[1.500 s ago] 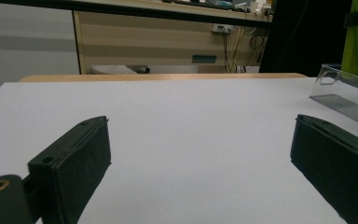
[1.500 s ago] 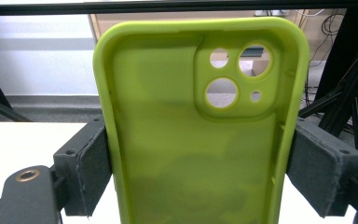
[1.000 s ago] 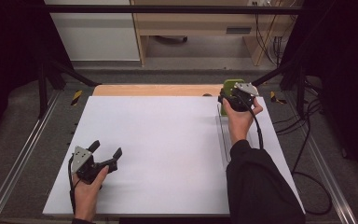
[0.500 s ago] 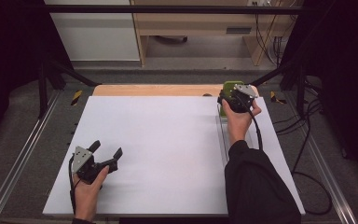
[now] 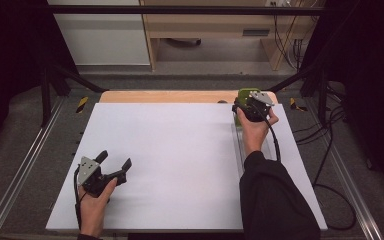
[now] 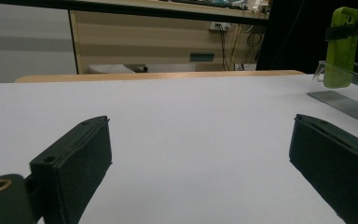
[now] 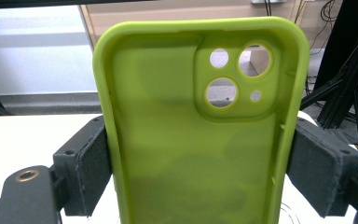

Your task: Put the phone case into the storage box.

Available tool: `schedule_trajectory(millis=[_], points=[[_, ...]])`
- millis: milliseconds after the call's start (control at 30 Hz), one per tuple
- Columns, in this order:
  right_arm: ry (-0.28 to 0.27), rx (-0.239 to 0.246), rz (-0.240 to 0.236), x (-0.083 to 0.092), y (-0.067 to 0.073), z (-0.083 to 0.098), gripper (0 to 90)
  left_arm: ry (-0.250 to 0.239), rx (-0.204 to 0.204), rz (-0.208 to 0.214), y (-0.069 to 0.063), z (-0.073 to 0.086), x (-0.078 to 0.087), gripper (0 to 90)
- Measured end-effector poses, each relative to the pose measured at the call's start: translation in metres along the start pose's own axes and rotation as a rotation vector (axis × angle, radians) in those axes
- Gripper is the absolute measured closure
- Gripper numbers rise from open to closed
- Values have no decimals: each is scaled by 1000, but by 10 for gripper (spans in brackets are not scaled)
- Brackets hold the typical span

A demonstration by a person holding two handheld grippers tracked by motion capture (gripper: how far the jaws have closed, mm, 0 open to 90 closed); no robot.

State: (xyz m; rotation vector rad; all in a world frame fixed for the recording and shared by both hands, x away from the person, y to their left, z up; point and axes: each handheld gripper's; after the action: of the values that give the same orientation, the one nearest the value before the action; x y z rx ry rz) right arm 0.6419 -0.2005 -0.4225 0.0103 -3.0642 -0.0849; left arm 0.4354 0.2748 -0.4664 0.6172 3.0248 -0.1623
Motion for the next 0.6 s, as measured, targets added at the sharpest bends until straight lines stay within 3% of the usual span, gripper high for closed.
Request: schedule_trajectory(millis=[600], points=[[23, -17, 0, -2, -3, 9, 159, 2, 2, 3, 0, 0, 0, 52]])
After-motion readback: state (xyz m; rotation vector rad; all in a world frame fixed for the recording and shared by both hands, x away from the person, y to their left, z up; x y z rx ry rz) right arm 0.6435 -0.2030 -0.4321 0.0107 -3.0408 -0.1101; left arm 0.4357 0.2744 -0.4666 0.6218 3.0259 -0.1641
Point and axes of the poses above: each handheld gripper's, and its own axes: x roughly backward along the jaws, z roughly out of its underside, y roughly to its left, and after that the axes turned 14 degrees about -y, right-handed
